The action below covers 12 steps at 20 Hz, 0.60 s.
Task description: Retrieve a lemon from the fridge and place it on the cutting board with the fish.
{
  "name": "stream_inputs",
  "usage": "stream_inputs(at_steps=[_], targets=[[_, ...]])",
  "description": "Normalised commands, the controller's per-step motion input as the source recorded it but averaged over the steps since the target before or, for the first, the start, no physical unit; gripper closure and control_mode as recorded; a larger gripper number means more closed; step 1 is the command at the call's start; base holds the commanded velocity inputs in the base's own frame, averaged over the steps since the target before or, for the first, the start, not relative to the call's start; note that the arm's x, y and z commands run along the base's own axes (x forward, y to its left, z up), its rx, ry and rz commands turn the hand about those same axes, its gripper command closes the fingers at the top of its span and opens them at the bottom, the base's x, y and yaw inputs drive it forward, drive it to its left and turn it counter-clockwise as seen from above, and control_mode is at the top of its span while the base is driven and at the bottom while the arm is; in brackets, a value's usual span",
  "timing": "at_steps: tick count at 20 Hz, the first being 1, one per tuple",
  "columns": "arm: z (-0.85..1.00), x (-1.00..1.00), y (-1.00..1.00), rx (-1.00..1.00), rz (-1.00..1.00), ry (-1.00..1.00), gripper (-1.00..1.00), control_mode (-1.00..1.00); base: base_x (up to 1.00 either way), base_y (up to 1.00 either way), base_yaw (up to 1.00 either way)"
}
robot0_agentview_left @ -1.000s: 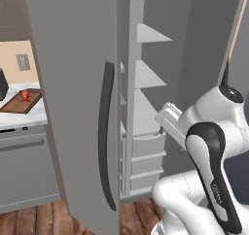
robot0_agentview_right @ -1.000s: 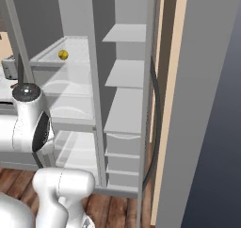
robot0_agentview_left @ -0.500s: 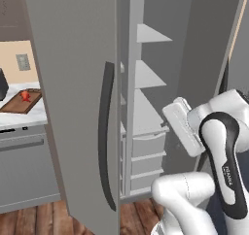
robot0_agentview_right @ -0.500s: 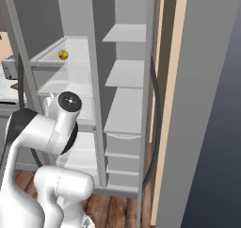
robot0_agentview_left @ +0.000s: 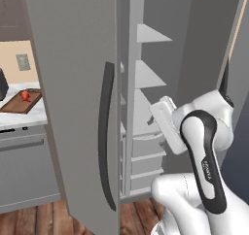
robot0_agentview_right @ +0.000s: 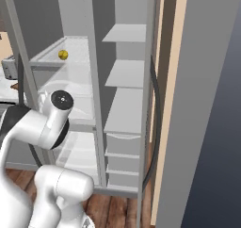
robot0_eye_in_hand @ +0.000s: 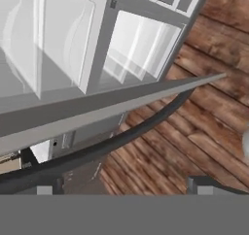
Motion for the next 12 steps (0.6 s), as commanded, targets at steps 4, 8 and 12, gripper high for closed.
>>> stream_inputs(at_steps=[4,8,12], targets=[[0.00,0.52,0.00,0.00,0.06,0.00,-1.00,-1.00,0.00,0.00,0.00],[0.00,0.40,0.00,0.00,0.07,0.00,-1.00,-1.00,0.00,0.00,0.00],[-0.08,0.35,0.10,0.02,0.10,0.00,-1.00,-1.00,0.00,0.00,0.00]])
